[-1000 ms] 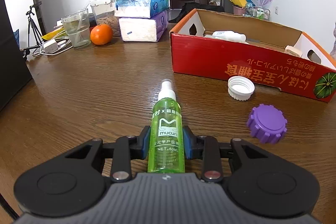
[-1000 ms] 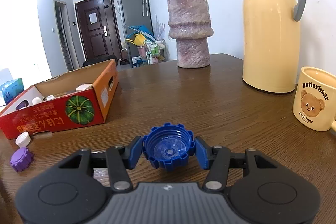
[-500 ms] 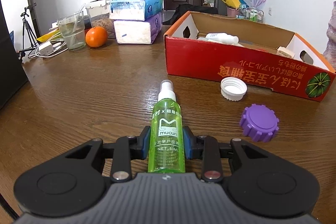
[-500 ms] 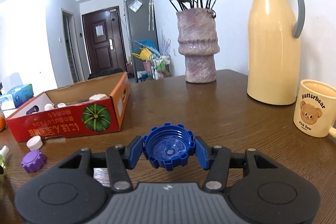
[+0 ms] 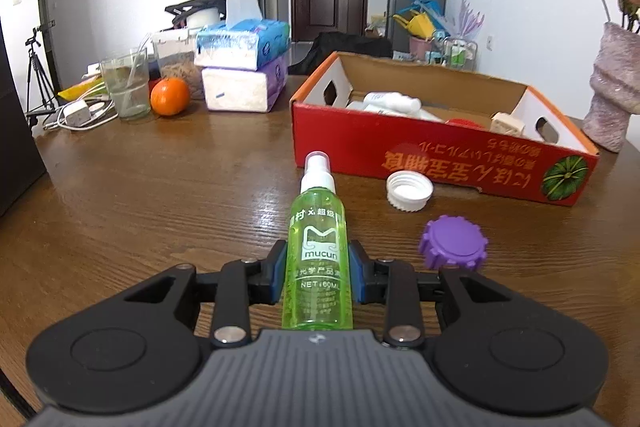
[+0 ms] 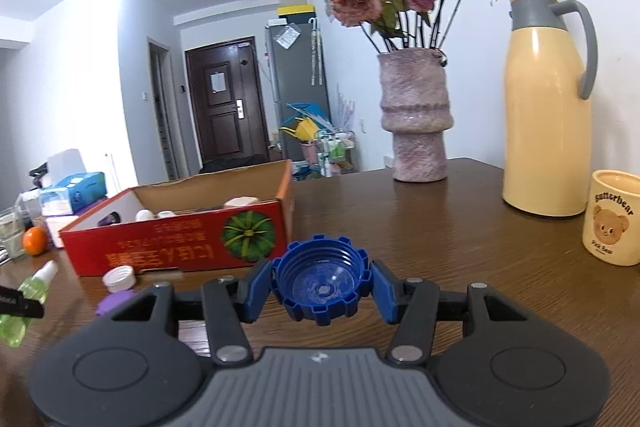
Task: Organize rigid objects
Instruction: 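Carry the green spray bottle and blue cap with both tools over the box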
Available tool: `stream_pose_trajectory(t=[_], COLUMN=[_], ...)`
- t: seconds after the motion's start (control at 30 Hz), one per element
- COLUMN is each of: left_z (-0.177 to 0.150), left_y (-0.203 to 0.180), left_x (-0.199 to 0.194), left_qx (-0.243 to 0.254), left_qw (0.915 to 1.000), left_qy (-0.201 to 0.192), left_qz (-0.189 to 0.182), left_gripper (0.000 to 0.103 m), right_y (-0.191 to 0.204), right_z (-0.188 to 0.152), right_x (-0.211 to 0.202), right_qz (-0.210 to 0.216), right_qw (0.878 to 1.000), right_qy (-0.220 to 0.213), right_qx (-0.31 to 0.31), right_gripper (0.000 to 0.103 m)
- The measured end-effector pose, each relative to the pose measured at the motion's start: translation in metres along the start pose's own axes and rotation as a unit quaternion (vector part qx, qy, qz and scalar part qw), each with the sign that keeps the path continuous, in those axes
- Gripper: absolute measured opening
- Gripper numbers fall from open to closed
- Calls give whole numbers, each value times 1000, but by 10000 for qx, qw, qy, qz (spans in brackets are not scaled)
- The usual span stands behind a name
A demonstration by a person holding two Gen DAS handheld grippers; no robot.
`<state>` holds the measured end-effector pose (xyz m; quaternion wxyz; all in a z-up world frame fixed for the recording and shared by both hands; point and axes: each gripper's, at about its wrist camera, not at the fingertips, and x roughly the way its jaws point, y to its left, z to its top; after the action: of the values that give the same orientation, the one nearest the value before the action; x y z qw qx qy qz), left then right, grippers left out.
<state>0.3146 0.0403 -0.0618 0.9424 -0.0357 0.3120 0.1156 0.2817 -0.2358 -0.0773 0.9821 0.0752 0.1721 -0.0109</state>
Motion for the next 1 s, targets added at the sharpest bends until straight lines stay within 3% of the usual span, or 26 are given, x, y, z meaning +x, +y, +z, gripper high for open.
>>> stream_pose_trajectory(t=[0.63, 1.0], left_z=[5, 17], left_y=[-11, -15], left_x=[-33, -38], left_qx=[164, 205], left_qw=[9981, 9975], left_qy=[-354, -426], left_qz=[-471, -529], left_gripper=[32, 32], right_y=[54, 71], right_z=[0, 10], right_x=[-15, -16], right_qz=[656, 838], right_qw=[9978, 9963], right_qy=[-82, -192], right_qx=[-21, -17], right_gripper=[52, 52])
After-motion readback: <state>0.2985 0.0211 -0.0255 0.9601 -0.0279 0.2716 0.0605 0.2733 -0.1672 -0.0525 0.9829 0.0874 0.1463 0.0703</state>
